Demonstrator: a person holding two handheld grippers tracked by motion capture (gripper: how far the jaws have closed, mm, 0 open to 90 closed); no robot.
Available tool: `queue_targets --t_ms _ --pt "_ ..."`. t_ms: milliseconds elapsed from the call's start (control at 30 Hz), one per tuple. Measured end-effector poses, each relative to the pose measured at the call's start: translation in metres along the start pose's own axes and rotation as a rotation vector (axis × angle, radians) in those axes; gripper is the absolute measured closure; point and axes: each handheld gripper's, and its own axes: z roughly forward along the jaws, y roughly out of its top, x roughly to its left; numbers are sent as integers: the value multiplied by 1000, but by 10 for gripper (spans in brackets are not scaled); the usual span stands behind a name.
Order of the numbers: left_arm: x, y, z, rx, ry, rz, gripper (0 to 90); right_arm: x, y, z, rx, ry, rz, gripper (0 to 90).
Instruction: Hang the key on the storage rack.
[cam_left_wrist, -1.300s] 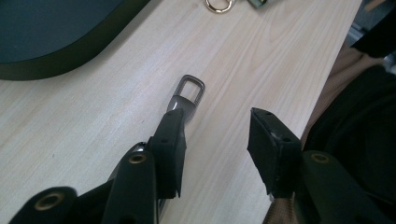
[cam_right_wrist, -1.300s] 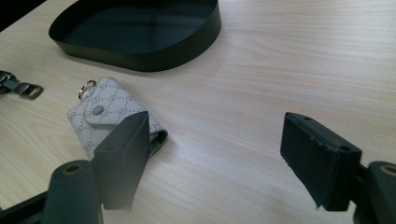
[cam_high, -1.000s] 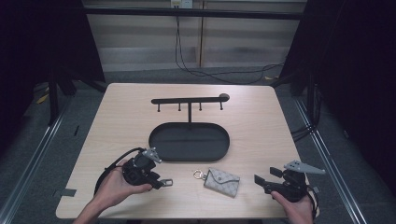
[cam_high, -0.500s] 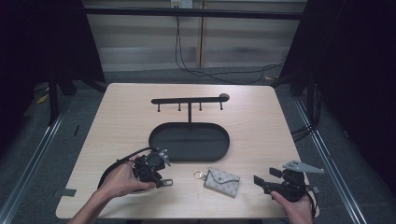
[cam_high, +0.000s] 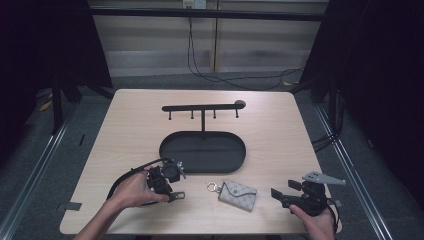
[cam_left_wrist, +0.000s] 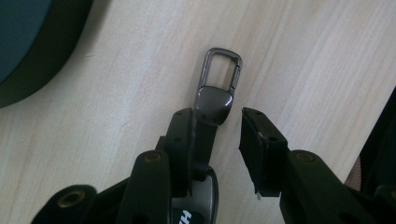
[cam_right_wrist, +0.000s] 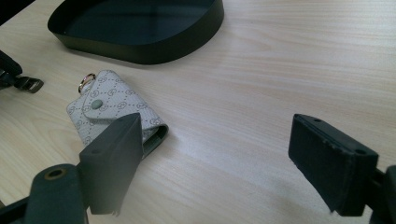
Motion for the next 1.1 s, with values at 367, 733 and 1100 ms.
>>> queue_targets --t_ms 367,733,1100 --pt "-2 11 10 62 21 4 641 1 0 1 12 -1 -5 179" --pt "-10 19 14 83 69 38 660 1 0 2 21 -4 -5 180" --pt "-12 32 16 164 68 78 702 1 -1 3 31 -10 -14 181"
